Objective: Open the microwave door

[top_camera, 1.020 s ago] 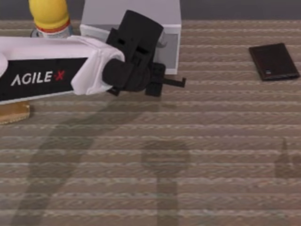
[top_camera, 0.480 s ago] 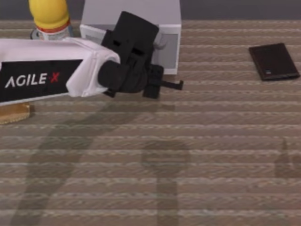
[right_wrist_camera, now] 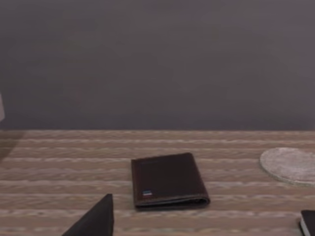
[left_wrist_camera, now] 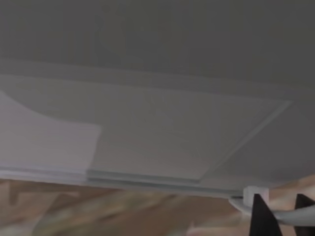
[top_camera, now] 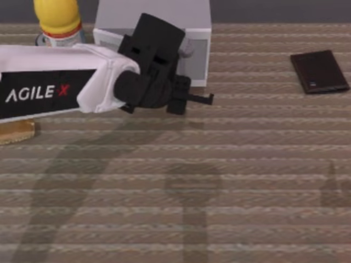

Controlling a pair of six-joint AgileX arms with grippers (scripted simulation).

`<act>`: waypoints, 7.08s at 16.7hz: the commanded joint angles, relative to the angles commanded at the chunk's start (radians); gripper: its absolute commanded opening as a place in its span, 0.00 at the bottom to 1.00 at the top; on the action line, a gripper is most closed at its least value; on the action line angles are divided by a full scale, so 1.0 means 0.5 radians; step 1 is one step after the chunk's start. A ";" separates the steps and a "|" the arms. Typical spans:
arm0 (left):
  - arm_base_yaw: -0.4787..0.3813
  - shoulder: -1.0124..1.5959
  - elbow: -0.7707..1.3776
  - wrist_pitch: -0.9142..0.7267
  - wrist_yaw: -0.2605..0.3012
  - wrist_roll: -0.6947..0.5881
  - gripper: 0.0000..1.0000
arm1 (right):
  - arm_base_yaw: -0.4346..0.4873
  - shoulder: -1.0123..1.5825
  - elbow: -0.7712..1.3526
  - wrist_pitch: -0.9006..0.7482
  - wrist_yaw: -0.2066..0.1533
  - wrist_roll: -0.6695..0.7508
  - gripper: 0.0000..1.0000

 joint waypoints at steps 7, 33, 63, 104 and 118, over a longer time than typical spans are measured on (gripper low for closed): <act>0.000 0.000 0.000 0.000 0.000 0.000 0.00 | 0.000 0.000 0.000 0.000 0.000 0.000 1.00; 0.026 -0.055 -0.078 0.034 0.075 0.090 0.00 | 0.000 0.000 0.000 0.000 0.000 0.000 1.00; 0.055 -0.108 -0.149 0.061 0.152 0.180 0.00 | 0.000 0.000 0.000 0.000 0.000 0.000 1.00; 0.084 -0.154 -0.210 0.081 0.224 0.265 0.00 | 0.000 0.000 0.000 0.000 0.000 0.000 1.00; 0.118 -0.200 -0.269 0.096 0.303 0.356 0.00 | 0.000 0.000 0.000 0.000 0.000 0.000 1.00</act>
